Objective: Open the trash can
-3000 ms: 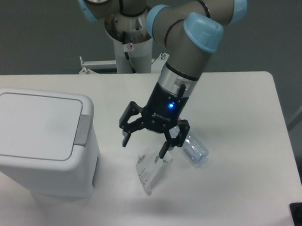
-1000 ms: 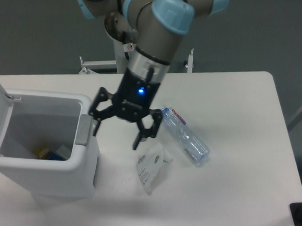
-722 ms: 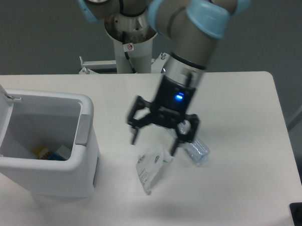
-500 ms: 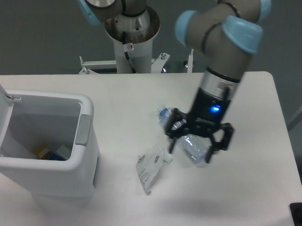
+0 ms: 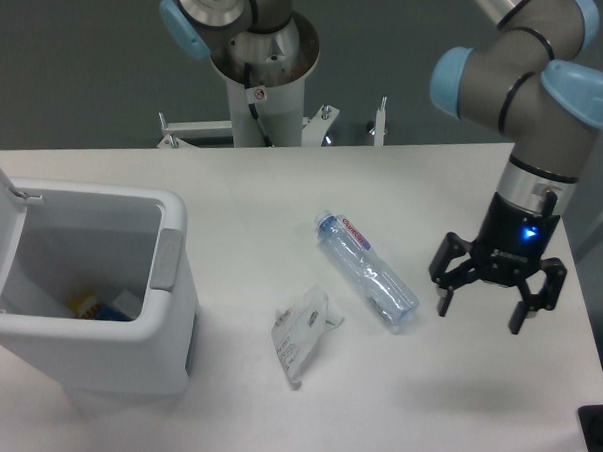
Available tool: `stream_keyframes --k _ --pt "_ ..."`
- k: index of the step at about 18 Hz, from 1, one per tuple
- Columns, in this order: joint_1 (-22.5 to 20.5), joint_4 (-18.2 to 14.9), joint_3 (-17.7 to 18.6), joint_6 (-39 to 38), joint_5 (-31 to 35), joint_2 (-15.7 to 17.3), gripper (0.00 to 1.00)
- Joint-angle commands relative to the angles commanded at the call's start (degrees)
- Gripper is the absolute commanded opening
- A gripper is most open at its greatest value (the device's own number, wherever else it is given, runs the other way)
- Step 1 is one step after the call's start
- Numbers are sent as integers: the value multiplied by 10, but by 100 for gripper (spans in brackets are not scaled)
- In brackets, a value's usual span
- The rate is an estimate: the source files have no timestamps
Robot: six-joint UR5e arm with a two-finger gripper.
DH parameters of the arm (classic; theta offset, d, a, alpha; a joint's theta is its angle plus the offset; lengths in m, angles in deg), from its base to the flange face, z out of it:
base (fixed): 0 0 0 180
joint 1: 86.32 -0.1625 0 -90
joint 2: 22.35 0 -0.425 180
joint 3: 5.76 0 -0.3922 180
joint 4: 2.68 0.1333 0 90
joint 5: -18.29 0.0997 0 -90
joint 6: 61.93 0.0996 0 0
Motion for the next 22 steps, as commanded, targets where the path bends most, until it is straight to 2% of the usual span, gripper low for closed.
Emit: stream_keyframes --k 2,4,5,8,12,22 --pt "0 -52 -12 61 26 -3 100" --pt "0 -118 -18 208 83 0 100" --pt "2 -127 -16 243 106 1 100" --pt "11 -128 -13 261 155 1 100" --pt "16 -118 -10 264 157 0 100" --pt "23 -117 -6 296 157 0 100"
